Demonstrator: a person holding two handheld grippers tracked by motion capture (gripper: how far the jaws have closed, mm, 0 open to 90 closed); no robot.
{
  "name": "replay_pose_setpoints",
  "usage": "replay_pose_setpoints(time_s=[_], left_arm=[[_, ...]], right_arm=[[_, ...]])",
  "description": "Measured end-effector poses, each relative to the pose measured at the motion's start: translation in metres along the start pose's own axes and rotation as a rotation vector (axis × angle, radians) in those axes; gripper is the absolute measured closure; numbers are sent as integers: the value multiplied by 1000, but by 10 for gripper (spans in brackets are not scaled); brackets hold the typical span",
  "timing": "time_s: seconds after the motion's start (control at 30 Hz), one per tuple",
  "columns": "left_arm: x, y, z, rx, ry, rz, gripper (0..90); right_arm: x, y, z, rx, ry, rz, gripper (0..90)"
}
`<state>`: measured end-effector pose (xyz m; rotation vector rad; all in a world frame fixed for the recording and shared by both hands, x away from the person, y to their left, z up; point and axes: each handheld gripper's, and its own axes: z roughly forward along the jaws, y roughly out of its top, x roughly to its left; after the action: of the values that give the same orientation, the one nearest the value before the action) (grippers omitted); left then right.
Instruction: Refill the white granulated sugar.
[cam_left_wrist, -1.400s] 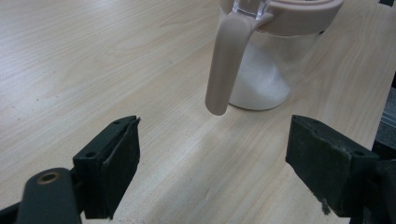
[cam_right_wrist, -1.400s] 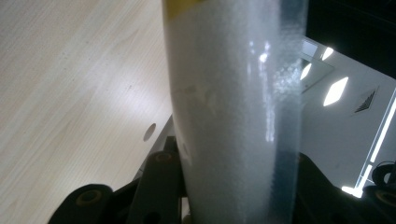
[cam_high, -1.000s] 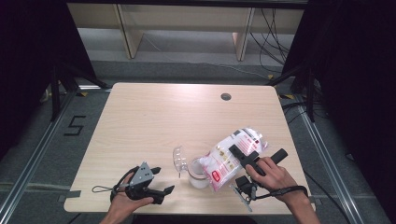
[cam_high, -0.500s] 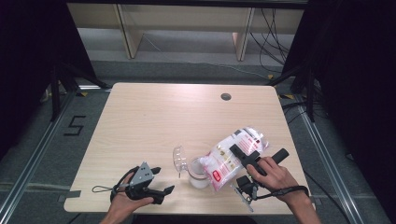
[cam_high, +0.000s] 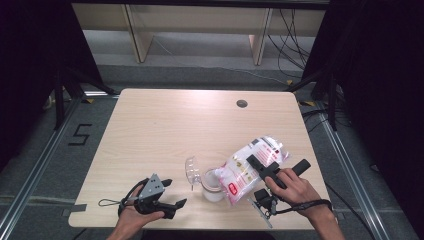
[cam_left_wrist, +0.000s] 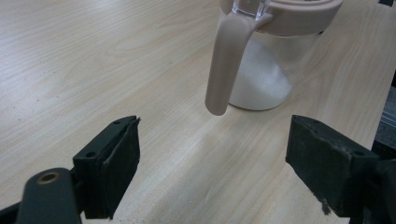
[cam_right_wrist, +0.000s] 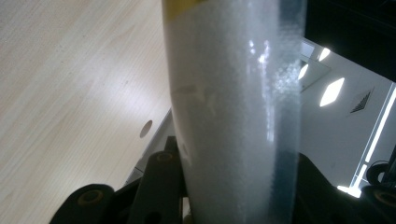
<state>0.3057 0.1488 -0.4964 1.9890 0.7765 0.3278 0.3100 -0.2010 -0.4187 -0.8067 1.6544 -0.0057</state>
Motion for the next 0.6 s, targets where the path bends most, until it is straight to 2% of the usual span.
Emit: replay_pose_setpoints(time_s=[0.07, 0.6], left_arm=[[0, 0, 0, -3, -1, -5, 172], [0, 0, 0, -3, -1, -2, 172]], right_arm=[[1, 0, -1, 12, 4, 18, 722], [2, 0, -2, 6, 10, 24, 724]])
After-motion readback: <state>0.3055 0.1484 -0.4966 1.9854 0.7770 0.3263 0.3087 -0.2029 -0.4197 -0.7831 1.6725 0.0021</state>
